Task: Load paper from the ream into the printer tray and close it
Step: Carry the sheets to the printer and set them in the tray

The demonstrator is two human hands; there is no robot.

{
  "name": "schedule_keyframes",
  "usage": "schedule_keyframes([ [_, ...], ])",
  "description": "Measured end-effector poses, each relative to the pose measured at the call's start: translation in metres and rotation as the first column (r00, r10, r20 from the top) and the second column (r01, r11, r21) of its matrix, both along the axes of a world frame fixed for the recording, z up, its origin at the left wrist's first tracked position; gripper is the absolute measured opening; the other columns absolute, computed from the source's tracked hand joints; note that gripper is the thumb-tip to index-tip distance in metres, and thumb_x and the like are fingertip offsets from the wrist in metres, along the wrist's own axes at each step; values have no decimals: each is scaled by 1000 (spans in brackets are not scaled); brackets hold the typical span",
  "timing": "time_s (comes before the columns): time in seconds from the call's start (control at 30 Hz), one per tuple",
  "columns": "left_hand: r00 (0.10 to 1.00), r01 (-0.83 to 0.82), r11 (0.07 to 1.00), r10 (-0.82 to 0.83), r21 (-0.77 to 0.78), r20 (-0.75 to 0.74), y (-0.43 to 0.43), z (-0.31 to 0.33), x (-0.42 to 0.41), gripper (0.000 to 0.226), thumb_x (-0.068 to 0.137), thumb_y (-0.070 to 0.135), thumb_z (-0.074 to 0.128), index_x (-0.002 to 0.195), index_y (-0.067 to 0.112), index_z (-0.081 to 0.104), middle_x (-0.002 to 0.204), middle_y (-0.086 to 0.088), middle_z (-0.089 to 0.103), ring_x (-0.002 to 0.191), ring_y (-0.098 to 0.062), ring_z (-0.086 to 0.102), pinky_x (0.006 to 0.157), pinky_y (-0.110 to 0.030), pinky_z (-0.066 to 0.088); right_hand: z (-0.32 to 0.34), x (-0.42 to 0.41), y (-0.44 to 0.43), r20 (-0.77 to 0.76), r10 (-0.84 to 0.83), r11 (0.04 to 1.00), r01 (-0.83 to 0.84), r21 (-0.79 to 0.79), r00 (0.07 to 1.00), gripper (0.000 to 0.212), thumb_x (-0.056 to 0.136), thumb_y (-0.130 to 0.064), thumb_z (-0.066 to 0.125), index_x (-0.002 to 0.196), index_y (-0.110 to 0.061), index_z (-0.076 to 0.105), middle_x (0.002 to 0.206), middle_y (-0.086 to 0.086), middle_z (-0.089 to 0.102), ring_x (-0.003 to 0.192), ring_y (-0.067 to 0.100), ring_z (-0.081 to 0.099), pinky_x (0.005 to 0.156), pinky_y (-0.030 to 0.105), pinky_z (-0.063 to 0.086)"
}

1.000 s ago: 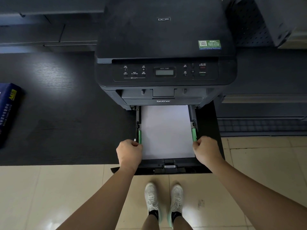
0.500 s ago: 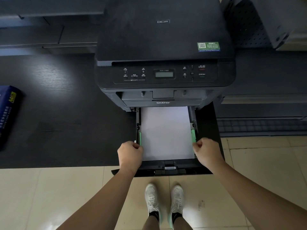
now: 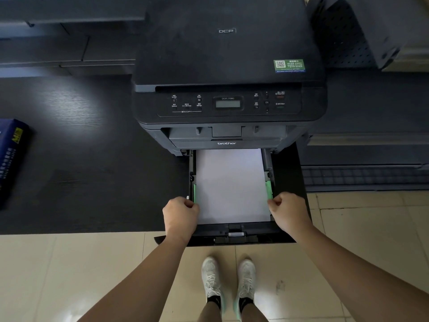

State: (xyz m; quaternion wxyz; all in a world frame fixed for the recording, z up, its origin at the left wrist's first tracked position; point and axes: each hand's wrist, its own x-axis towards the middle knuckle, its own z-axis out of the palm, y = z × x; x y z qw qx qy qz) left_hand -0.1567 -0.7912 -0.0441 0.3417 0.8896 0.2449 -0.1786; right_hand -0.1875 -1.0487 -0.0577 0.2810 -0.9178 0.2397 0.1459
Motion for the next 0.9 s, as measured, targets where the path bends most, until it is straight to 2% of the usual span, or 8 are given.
schedule_keyframes([
  [0.1, 1000, 6, 1000, -6, 10, 4, 1, -2, 0, 15, 84, 12, 63, 79, 6, 76, 75, -7, 74, 67, -22, 66, 55, -22, 47, -1, 0, 0, 6, -11, 1000, 11, -15, 1000, 23, 91, -20, 65, 74, -5, 67, 60, 3, 62, 49, 11, 53, 44, 20, 38],
  [0.2, 995, 101, 993, -102, 60, 11, 3, -2, -3, 13, 84, 15, 65, 82, 8, 75, 79, -5, 75, 67, -18, 63, 58, -21, 43, 0, -2, -1, 24, -9, 999, 10, -41, 1000, 24, 90, -24, 66, 72, -7, 67, 63, 4, 65, 49, 9, 53, 44, 19, 35],
  [0.33, 978, 177, 982, -182, 60, 101, 13, 7, -10, 20, 86, 27, 72, 97, 10, 73, 86, 0, 73, 78, -14, 65, 69, -22, 45, 7, -11, -10, 79, -11, 998, 16, -53, 997, 35, 87, -40, 69, 74, -7, 67, 67, 5, 70, 64, 20, 64, 55, 27, 44],
  [0.5, 967, 162, 987, -163, 23, 196, 51, 31, -31, 36, 86, 36, 74, 116, 17, 69, 108, 5, 68, 98, -11, 62, 85, -26, 47, 42, -34, -49, 107, -96, 994, 101, -46, 990, 34, 96, -39, 55, 106, -11, 72, 98, 3, 73, 83, 17, 60, 75, 26, 40],
  [0.6, 987, 109, 991, -98, -78, 130, 82, 31, -60, 62, 83, 37, 76, 138, 21, 53, 130, 1, 58, 119, -15, 56, 98, -33, 45, 51, -64, -72, 27, -188, 981, 186, 57, 982, 31, 92, -22, 61, 123, -17, 66, 106, -1, 70, 87, 14, 60, 74, 26, 44],
  [0.7, 996, 88, 989, -85, -121, 29, 95, 25, -90, 89, 75, 35, 84, 150, 25, 37, 143, 1, 49, 131, -18, 48, 104, -38, 41, 46, -98, -74, -88, -172, 948, 189, 257, 981, 60, 84, -5, 70, 138, -23, 53, 130, -3, 61, 107, 14, 59, 81, 26, 47],
  [0.8, 999, 35, 990, -39, -137, -23, 86, 16, -107, 105, 68, 30, 90, 154, 22, 31, 146, 1, 50, 133, -19, 49, 105, -38, 41, 33, -120, -59, -119, -118, 913, 155, 377, 986, 85, 77, -18, 83, 149, -23, 39, 137, -8, 51, 122, 14, 53, 96, 29, 48],
  [0.9, 999, -47, 981, 42, -189, -33, 74, 5, -111, 91, 70, 28, 89, 146, 21, 40, 136, -1, 61, 129, -22, 55, 104, -36, 43, 24, -121, -40, -81, -179, 879, 196, 434, 981, 83, 77, -24, 83, 149, -20, 41, 137, -6, 55, 123, 12, 55, 98, 25, 45],
])
